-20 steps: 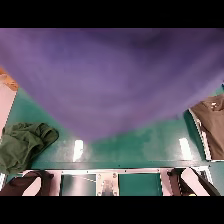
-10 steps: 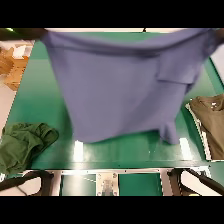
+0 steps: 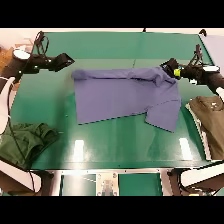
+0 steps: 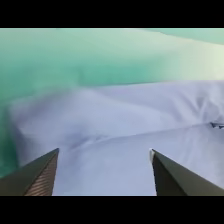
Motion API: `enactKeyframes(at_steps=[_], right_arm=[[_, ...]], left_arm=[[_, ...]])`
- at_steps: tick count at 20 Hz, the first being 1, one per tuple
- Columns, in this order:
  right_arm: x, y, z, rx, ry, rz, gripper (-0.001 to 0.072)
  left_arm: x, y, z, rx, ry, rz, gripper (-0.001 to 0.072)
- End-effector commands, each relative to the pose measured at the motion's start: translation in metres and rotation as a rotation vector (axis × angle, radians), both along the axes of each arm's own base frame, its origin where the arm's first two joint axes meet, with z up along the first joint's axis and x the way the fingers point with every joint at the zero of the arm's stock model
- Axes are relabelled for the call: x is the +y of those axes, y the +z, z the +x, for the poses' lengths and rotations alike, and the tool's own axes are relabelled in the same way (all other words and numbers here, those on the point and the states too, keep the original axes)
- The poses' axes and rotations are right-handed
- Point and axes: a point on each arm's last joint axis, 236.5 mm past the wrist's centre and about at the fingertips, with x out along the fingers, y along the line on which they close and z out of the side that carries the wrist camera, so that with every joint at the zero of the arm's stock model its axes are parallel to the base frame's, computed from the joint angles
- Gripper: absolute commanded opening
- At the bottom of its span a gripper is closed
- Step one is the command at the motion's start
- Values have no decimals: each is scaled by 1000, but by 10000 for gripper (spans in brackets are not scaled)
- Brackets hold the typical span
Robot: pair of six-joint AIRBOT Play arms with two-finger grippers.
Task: Fold the shirts.
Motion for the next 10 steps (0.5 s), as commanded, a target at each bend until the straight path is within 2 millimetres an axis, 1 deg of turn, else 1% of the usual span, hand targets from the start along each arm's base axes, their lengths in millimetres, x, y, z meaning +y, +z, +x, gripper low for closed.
enactKeyframes(at_steps=[1,2,3,4,5,6,8,10], right_arm=[[-39,2,-14,33,29,64,375],[-54,6,-24,42,36,84,375],[-68,6,-36,57,42,102,375],[-80,3,-47,77,51,107,375],[-91,-2,-59,105,60,98,374],[-98,-6,-68,127,68,92,374],[-108,-12,-79,155,75,83,373],[-111,-14,-82,159,70,79,373]], left_arm=[[31,5,-30,204,5,-167,637],[42,7,-47,279,-9,-209,637],[49,5,-69,371,-30,-241,636],[52,1,-91,458,-57,-249,635],[51,-6,-114,537,-75,-233,607],[50,-12,-131,583,-78,-209,532],[34,-25,-161,628,-58,-192,537],[14,-53,-196,676,-11,-173,538]])
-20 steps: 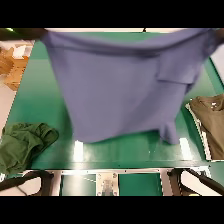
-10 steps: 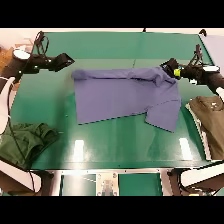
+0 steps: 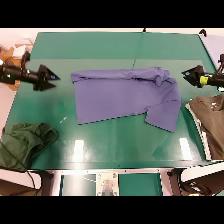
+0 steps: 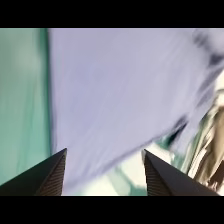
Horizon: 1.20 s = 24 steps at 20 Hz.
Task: Fold the shirts.
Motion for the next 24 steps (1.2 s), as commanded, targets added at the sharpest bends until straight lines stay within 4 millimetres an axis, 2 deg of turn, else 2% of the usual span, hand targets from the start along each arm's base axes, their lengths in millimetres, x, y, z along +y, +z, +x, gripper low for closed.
enactKeyframes(at_steps=[1,4,6,9,13,14,15,16,17,19,22,24], right_arm=[[-8,-6,-17,28,35,-4,373],[-6,-5,-16,21,43,-7,373],[-6,-5,-16,21,43,-7,373],[-5,-3,-15,16,43,5,373],[0,-1,-17,17,58,19,373],[0,-1,-18,18,59,20,373],[0,-1,-18,18,59,20,372],[0,0,-18,21,60,24,371],[2,0,-20,24,65,30,368],[5,5,-24,24,81,32,307],[10,2,-43,78,105,1,292],[21,-8,-65,141,98,19,291]], left_arm=[[-25,-42,-67,136,29,38,537],[-48,-90,-110,199,56,89,537],[-64,-116,-129,232,45,120,537],[-82,-139,-123,191,64,176,537],[-112,-140,-126,230,64,99,534],[-116,-137,-130,245,50,81,408],[-119,-134,-136,252,17,64,185],[-119,-131,-141,262,-1,57,39],[-115,-127,-139,262,3,48,24],[-93,-120,-126,242,25,44,23],[-34,-118,-114,233,79,103,22],[-9,-118,-108,213,123,113,23]])
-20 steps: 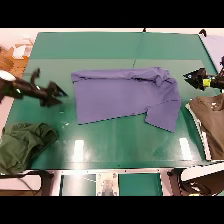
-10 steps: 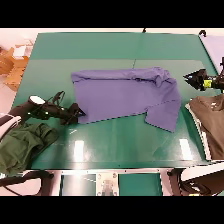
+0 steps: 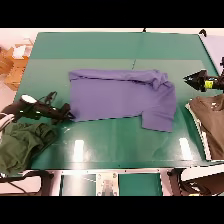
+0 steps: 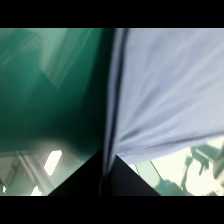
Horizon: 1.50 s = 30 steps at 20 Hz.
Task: Fold the shirts.
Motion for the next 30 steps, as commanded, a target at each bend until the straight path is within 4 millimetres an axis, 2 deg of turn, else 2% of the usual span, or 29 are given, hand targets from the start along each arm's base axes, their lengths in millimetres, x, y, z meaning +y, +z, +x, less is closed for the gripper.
enactKeyframes(at_steps=[1,4,5,6,8,9,12,16,18,19,21,22,24,26,27,28,30], right_arm=[[18,-16,-39,111,3,10,263],[35,-47,-104,299,-18,-29,269],[37,-59,-129,365,-41,-47,315],[37,-69,-147,411,-73,-56,392],[38,-92,-165,447,-131,-53,436],[41,-103,-167,450,-136,-46,436],[58,-113,-145,387,-121,72,436],[62,-136,-143,412,-116,99,432],[68,-134,-129,368,-121,108,430],[67,-133,-123,352,-128,98,397],[62,-128,-113,325,-129,76,376],[58,-123,-108,309,-128,67,351],[56,-114,-99,281,-123,67,250],[64,-111,-97,269,-91,63,142],[70,-110,-98,262,-59,60,61],[78,-108,-100,262,-31,67,20],[91,-93,-99,236,3,110,18]], left_arm=[[39,5,6,-33,27,17,23],[42,4,11,-77,4,34,23],[42,4,12,-87,-6,37,24],[42,4,12,-91,-9,36,24],[42,4,12,-93,-11,37,24],[42,4,11,-91,-13,35,24],[40,5,9,-87,-21,28,24],[38,7,9,-86,-23,16,24],[36,9,11,-90,-12,3,24],[34,10,11,-90,-10,-5,24],[32,12,11,-89,-8,-16,24],[32,12,11,-90,-9,-16,24],[32,12,12,-91,-6,-18,24],[31,12,12,-91,-6,-21,24],[30,14,13,-92,-1,-32,23],[28,16,14,-97,4,-43,24],[22,28,18,-113,-13,-80,23]])
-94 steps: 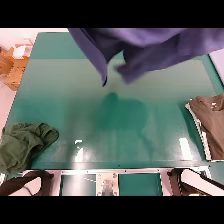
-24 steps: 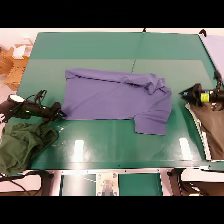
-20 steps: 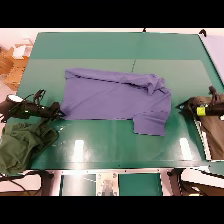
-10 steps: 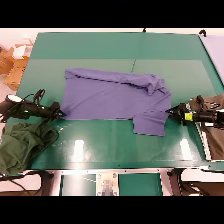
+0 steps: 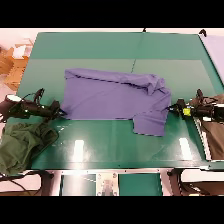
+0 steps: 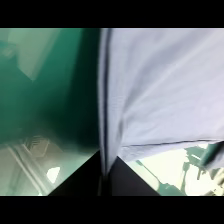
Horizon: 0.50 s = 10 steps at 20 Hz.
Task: Fold the shirts.
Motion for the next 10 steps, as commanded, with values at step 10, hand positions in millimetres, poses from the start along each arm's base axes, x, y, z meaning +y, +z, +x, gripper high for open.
enactKeyframes(at_steps=[10], right_arm=[[3,468,16,-1060,-2,-141,18]], left_arm=[[-20,439,38,-1066,-80,111,23]])
